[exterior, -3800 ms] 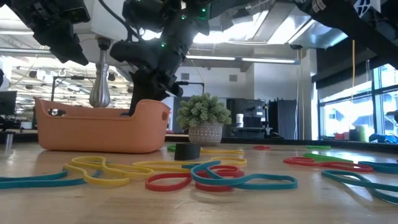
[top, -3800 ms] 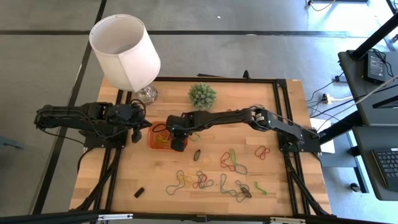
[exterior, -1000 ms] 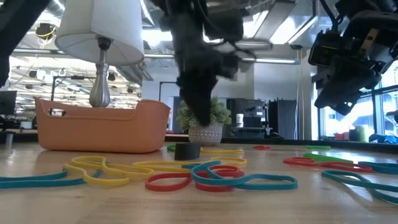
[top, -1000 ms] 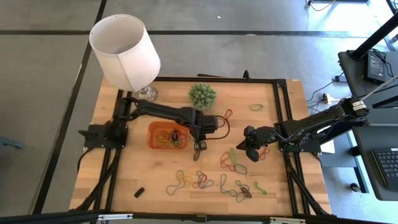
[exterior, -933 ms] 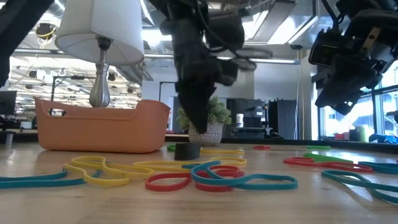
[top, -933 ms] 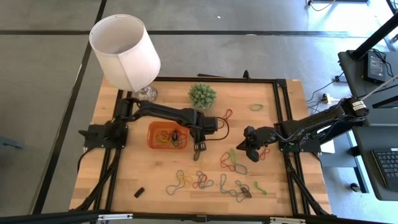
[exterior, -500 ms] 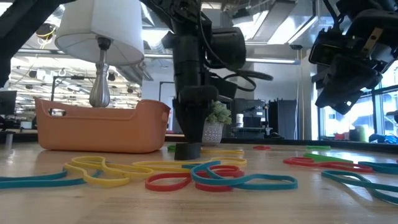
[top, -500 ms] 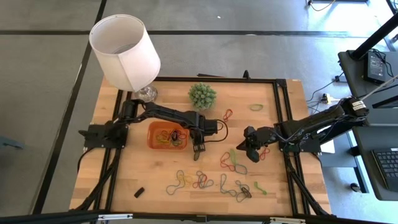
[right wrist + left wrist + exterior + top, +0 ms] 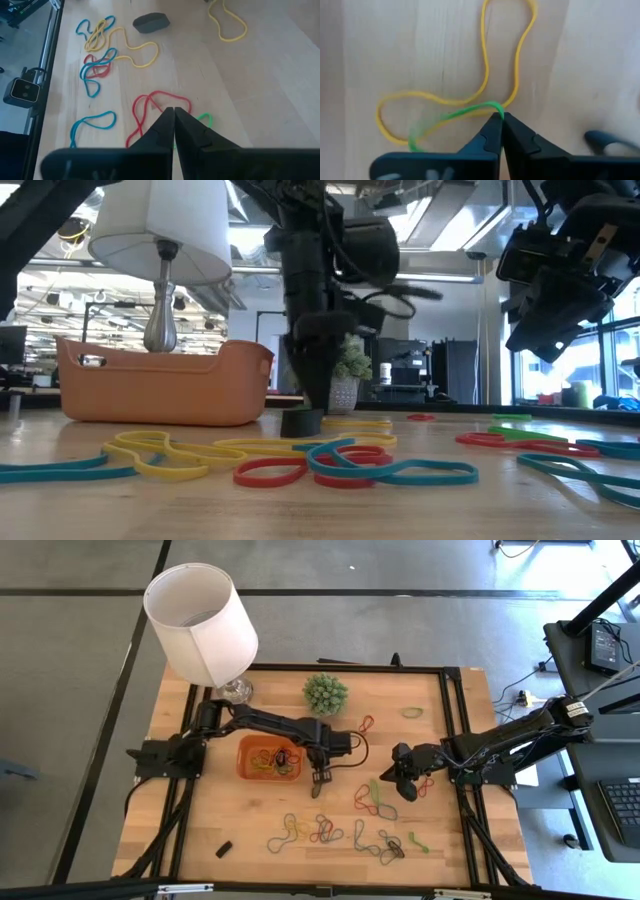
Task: Pick and place rubber bands into bin
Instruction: Put the green rubber band into the orange bin, then put the red rubber band into the orange bin
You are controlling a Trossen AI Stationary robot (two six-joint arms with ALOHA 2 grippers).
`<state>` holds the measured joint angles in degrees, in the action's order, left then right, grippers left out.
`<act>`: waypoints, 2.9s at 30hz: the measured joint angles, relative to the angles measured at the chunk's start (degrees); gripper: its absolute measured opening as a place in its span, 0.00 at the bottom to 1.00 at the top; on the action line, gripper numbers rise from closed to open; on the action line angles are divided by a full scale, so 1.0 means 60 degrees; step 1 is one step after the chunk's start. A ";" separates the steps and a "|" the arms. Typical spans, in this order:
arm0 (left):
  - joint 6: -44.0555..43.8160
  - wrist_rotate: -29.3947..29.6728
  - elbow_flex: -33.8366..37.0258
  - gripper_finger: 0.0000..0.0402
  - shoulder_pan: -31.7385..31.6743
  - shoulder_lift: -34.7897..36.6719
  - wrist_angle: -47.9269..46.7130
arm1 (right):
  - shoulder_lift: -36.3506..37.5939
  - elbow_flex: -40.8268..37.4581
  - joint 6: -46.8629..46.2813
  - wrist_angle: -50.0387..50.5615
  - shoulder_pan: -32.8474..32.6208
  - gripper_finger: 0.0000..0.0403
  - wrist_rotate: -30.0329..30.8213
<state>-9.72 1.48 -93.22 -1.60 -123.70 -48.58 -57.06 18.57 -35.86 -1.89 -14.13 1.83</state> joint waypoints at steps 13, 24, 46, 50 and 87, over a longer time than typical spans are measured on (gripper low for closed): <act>-0.0137 0.0586 -0.3360 0.01 0.0281 0.0009 -0.3206 | 0.0000 0.0000 0.0018 -0.0011 0.0004 0.04 0.0000; 0.0000 0.1305 -0.2539 0.01 0.1088 0.2040 -0.3647 | -0.0004 0.0004 -0.0004 -0.0180 0.0004 0.04 0.0009; -0.0873 -0.0486 0.7458 0.00 0.0232 0.7435 0.1059 | -0.0007 0.0007 -0.0249 -0.1362 0.0040 0.04 0.1049; -0.0771 -0.0643 0.8226 0.00 -0.0032 0.7435 0.1551 | -0.0007 0.0007 -0.0262 -0.1601 0.0040 0.04 0.1083; 0.0255 -0.0468 0.6875 0.14 -0.0187 0.9228 -0.0180 | -0.0707 0.1821 0.0049 -0.0238 0.0007 0.01 0.2266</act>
<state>-8.19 -1.33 -51.96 -2.72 -68.33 -49.66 -61.30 29.49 -35.56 -3.32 -14.09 15.42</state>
